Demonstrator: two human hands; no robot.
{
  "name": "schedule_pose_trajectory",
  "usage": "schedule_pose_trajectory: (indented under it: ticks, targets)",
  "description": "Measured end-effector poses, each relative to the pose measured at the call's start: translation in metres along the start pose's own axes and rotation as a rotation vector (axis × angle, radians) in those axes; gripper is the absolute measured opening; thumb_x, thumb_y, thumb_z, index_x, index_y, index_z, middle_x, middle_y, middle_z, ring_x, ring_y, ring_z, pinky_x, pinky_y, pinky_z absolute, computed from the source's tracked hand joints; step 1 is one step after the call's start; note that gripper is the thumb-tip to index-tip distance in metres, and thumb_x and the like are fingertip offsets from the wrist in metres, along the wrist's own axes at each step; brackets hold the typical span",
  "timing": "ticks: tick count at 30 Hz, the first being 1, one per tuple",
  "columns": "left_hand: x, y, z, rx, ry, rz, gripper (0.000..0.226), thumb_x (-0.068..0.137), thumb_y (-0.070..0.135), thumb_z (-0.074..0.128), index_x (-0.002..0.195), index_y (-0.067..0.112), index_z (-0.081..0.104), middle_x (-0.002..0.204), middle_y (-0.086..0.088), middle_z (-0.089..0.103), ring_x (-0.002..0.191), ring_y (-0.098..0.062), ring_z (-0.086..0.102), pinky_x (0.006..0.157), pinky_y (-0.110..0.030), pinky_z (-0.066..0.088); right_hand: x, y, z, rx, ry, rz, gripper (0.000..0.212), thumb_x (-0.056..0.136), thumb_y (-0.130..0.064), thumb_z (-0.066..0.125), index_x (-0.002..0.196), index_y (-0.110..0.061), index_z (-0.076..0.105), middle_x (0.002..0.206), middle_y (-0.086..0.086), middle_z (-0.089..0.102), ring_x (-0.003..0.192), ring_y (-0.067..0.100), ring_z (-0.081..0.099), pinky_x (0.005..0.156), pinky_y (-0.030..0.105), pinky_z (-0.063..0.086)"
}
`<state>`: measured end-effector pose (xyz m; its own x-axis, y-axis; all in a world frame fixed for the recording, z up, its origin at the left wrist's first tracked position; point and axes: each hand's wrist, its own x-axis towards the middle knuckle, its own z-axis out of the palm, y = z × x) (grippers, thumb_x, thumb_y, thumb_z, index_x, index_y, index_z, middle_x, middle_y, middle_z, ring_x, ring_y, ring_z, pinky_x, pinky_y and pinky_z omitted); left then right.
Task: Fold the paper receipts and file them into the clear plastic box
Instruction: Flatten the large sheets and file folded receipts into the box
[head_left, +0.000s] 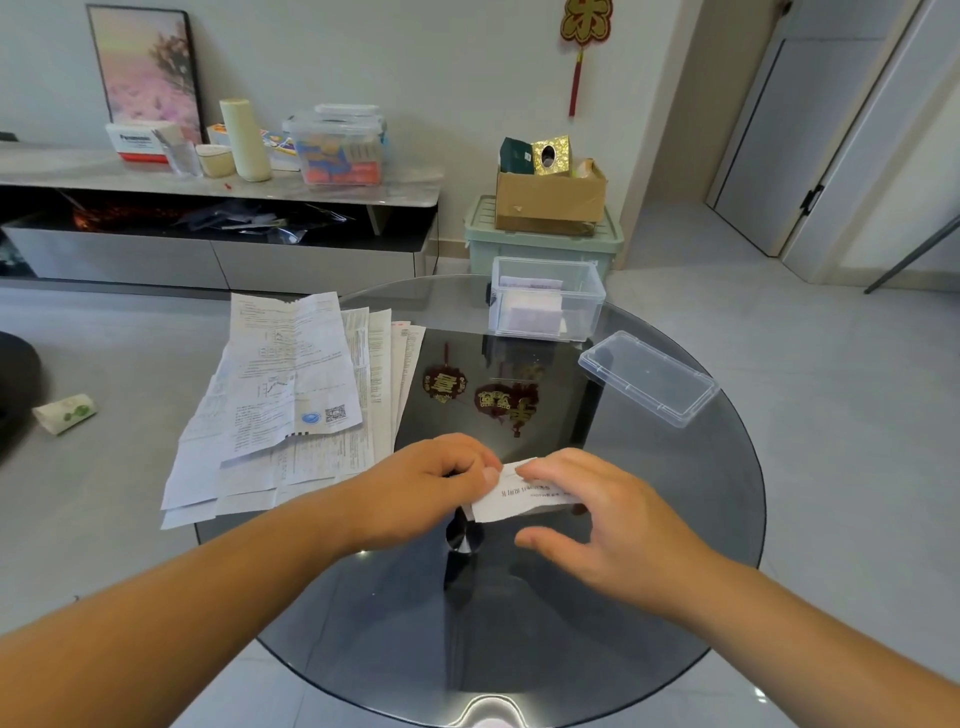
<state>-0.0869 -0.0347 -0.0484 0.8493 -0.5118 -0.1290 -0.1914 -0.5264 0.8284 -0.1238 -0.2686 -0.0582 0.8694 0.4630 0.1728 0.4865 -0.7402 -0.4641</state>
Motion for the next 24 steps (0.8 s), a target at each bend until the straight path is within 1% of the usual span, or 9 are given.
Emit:
schedule_pose_trajectory:
  ticks: [2, 5, 7, 9, 12, 14, 17, 19, 24]
  targets:
    - [0.001, 0.002, 0.000, 0.001, -0.001, -0.007, 0.033, 0.103, 0.031, 0.050, 0.094, 0.005, 0.069, 0.113, 0.017, 0.060, 0.097, -0.005, 0.059, 0.088, -0.024, 0.050, 0.001, 0.001, 0.002, -0.030, 0.024, -0.004, 0.042, 0.092, -0.057, 0.057, 0.131, -0.041, 0.055, 0.119, -0.026, 0.056, 0.110, -0.001, 0.051, 0.081, 0.016, 0.046]
    - [0.000, 0.002, 0.000, 0.028, 0.002, -0.011, 0.033, 0.104, 0.032, 0.049, 0.099, 0.008, 0.070, 0.112, 0.016, 0.060, 0.099, -0.006, 0.059, 0.093, -0.029, 0.050, 0.005, 0.001, 0.003, 0.015, 0.061, 0.022, 0.026, 0.098, -0.046, 0.053, 0.120, -0.038, 0.065, 0.110, -0.024, 0.061, 0.102, -0.002, 0.054, 0.076, 0.015, 0.045]
    - [-0.002, 0.003, 0.000, 0.029, 0.025, -0.016, 0.036, 0.104, 0.044, 0.042, 0.104, 0.020, 0.069, 0.110, 0.013, 0.061, 0.103, -0.007, 0.059, 0.097, -0.034, 0.049, 0.009, 0.000, 0.002, 0.063, 0.088, 0.050, 0.022, 0.100, -0.042, 0.050, 0.109, -0.035, 0.068, 0.101, -0.020, 0.064, 0.094, 0.000, 0.056, 0.074, 0.019, 0.046]
    - [-0.003, 0.004, 0.000, -0.050, 0.080, -0.021, 0.043, 0.099, 0.061, 0.034, 0.108, 0.032, 0.065, 0.109, 0.012, 0.064, 0.106, -0.010, 0.060, 0.100, -0.037, 0.047, 0.016, 0.001, 0.002, 0.085, 0.087, 0.104, 0.023, 0.100, -0.046, 0.047, 0.112, -0.036, 0.065, 0.102, -0.020, 0.063, 0.092, 0.001, 0.055, 0.072, 0.021, 0.043]
    - [-0.001, 0.004, 0.002, -0.110, 0.166, -0.019, 0.046, 0.087, 0.073, 0.048, 0.121, 0.043, 0.054, 0.114, 0.017, 0.063, 0.107, 0.000, 0.059, 0.099, -0.032, 0.049, 0.026, 0.002, 0.006, 0.139, 0.086, 0.234, 0.044, 0.095, -0.053, 0.054, 0.136, -0.038, 0.046, 0.117, -0.019, 0.057, 0.093, 0.003, 0.052, 0.079, 0.022, 0.042]
    - [-0.001, 0.003, 0.005, 0.050, 0.177, 0.010, 0.064, 0.082, 0.066, 0.063, 0.137, 0.041, 0.041, 0.124, 0.020, 0.054, 0.111, 0.008, 0.054, 0.099, -0.024, 0.049, 0.030, 0.000, 0.008, 0.165, 0.086, 0.285, 0.066, 0.090, -0.053, 0.064, 0.145, -0.040, 0.031, 0.128, -0.014, 0.052, 0.108, 0.009, 0.053, 0.090, 0.029, 0.047]
    - [-0.003, -0.002, 0.008, 0.286, 0.165, 0.108, 0.074, 0.084, 0.047, 0.074, 0.145, 0.041, 0.032, 0.137, 0.016, 0.045, 0.124, 0.003, 0.045, 0.104, -0.023, 0.043, 0.033, -0.004, 0.011, 0.072, 0.058, 0.314, 0.082, 0.083, -0.050, 0.072, 0.148, -0.038, 0.023, 0.138, -0.012, 0.044, 0.124, 0.014, 0.047, 0.102, 0.040, 0.046]
    - [-0.002, -0.006, 0.009, 0.387, 0.149, 0.159, 0.073, 0.083, 0.045, 0.075, 0.143, 0.043, 0.034, 0.138, 0.016, 0.043, 0.124, -0.003, 0.044, 0.104, -0.026, 0.042, 0.033, -0.004, 0.012, 0.042, 0.078, 0.330, 0.078, 0.081, -0.049, 0.075, 0.141, -0.039, 0.027, 0.127, -0.012, 0.047, 0.118, 0.015, 0.047, 0.101, 0.041, 0.046]
    - [0.004, -0.010, 0.008, 0.471, 0.111, 0.179, 0.054, 0.086, 0.049, 0.069, 0.133, 0.048, 0.044, 0.133, 0.018, 0.039, 0.122, -0.007, 0.038, 0.106, -0.033, 0.038, 0.027, -0.002, 0.014, 0.051, 0.136, 0.319, 0.047, 0.080, -0.044, 0.076, 0.107, -0.039, 0.038, 0.113, -0.014, 0.039, 0.109, 0.013, 0.040, 0.095, 0.037, 0.043]
